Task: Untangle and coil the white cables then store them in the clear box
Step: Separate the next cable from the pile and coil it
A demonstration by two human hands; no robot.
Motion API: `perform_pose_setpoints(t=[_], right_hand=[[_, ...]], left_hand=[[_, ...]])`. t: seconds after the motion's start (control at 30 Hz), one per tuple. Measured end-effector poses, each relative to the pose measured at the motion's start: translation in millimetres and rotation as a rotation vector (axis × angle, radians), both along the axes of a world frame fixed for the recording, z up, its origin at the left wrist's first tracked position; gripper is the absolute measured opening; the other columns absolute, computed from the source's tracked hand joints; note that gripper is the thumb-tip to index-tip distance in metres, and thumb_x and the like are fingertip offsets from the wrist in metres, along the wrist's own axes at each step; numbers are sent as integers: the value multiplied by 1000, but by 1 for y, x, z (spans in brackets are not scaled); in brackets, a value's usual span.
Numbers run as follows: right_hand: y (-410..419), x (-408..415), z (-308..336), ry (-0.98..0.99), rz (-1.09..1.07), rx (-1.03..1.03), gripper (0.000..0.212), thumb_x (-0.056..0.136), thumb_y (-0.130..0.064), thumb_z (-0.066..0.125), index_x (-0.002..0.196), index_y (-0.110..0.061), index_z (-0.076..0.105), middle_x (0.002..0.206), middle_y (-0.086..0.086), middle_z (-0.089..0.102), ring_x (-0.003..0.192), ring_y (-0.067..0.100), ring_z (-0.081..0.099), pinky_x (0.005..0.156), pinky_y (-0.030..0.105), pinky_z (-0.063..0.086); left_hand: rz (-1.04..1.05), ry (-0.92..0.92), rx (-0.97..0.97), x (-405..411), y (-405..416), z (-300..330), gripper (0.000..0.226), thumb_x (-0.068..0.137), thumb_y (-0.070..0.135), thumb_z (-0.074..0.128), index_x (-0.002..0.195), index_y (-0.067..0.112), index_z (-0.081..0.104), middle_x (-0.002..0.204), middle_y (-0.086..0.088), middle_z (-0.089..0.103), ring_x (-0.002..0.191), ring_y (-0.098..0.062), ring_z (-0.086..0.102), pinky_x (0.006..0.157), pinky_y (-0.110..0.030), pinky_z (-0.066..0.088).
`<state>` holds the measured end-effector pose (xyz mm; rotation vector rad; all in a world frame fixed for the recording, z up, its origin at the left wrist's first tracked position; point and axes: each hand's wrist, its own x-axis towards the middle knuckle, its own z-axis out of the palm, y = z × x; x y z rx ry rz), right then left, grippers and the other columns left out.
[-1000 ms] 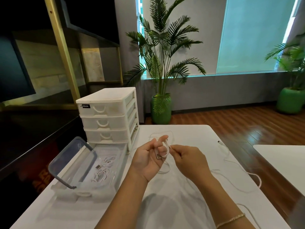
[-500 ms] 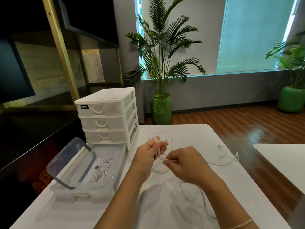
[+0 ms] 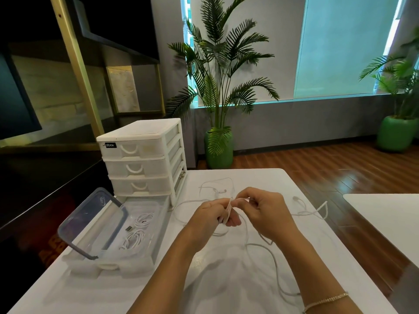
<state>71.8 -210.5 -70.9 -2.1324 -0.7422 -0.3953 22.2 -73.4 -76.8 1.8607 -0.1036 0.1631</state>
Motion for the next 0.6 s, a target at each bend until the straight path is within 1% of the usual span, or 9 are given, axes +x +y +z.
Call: perform_pose_setpoints(t=[0.1,0.17,0.23,0.3,0.37,0.4,0.5,0.57,0.6], right_hand=[[0,1,-1,10,-28,48,12,86,-25,63,87,-15,71,75,1,69,64,13,57,63,25,50],[2,1,-2,9,-13,72,12,85,-25,64,85,-15,71,73,-1,68,65,14,59,67,29,52],[4,-1,-2,15,11,73,11,85,-25,64,84,-16,71,66,-8,62,61,8,56,65,25,50],[4,-1,-1,32,43,95,9,84,-24,65,80,-19,70,57,-19,57,56,3,56,61,17,47],[3,-2,1,46,63,125,8,84,-24,66,77,-22,69,52,-20,56,57,-2,58,56,9,44],[2,-2,2,59,80,135,8,84,-24,65,76,-23,68,54,-20,57,59,-4,58,56,7,44],[3,-5,5,87,128,139,8,85,-22,63,80,-20,69,63,-17,61,59,-2,59,57,6,45],[3,-6,7,96,125,166,9,85,-21,63,80,-17,69,63,-17,60,59,-2,58,56,5,44],[3,-6,7,106,110,193,8,85,-21,63,79,-18,67,64,-16,59,59,0,58,56,4,44]], left_hand=[[-3,29,84,0,-2,-2,45,97,10,27,71,18,63,68,10,64,66,3,58,65,-7,46],[-17,46,126,0,-4,-3,44,100,18,27,73,20,61,76,7,62,72,-2,56,69,-10,45],[-32,62,95,-1,-6,-3,38,99,19,30,75,22,60,76,8,60,74,-4,53,71,-13,43],[-29,61,29,-2,-8,-1,34,98,16,34,76,25,58,72,11,58,68,0,51,65,-9,41],[-17,47,-21,-2,-8,1,30,97,12,36,80,24,59,72,11,58,68,-1,51,61,-6,40],[-18,43,-39,-2,-8,1,29,96,10,37,83,23,59,74,10,58,70,-2,51,61,-7,41],[-21,51,-76,-2,-7,2,29,94,6,36,90,23,59,82,6,59,76,-5,52,67,-13,41],[-27,46,-87,-2,-8,2,30,95,9,35,91,24,61,83,7,61,76,-5,52,70,-15,40],[-34,44,-81,-3,-8,2,30,98,14,35,90,24,62,80,10,62,76,-5,53,71,-15,41]])
